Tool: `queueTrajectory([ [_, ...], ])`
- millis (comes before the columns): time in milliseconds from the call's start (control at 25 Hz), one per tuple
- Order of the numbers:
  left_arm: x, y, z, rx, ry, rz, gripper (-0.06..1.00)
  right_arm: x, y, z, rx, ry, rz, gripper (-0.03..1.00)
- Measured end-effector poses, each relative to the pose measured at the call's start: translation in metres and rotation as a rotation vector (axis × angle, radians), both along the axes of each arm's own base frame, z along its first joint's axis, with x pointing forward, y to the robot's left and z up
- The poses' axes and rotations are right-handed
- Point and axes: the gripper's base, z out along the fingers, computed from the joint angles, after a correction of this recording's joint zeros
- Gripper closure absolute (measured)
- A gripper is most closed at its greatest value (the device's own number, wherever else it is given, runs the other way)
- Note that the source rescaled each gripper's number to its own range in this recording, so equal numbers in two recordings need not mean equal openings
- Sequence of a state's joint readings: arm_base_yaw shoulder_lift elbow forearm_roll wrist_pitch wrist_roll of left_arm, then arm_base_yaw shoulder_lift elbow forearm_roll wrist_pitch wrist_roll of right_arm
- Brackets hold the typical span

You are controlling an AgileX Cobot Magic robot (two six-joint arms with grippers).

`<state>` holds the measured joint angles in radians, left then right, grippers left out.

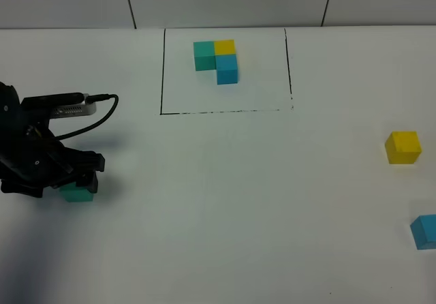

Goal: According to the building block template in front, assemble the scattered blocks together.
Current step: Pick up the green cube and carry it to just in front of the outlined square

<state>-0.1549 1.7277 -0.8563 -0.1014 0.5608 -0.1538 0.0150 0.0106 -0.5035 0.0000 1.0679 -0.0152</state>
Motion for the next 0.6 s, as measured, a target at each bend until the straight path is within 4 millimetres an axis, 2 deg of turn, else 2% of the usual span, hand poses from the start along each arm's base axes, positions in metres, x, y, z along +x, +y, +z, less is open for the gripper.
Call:
queueTrajectory([
  [240,0.004,-0.001,-0.012,-0.001,0.009,0.008,0.01,0.000,0.000,0.000,0.000,0.000,0.000,0.46],
  [600,0.008,-0.002,-0.015,-0.014,-0.020,0.024,0.06,0.000,0.000,0.000,-0.001,0.000,0.001,0.46],
])
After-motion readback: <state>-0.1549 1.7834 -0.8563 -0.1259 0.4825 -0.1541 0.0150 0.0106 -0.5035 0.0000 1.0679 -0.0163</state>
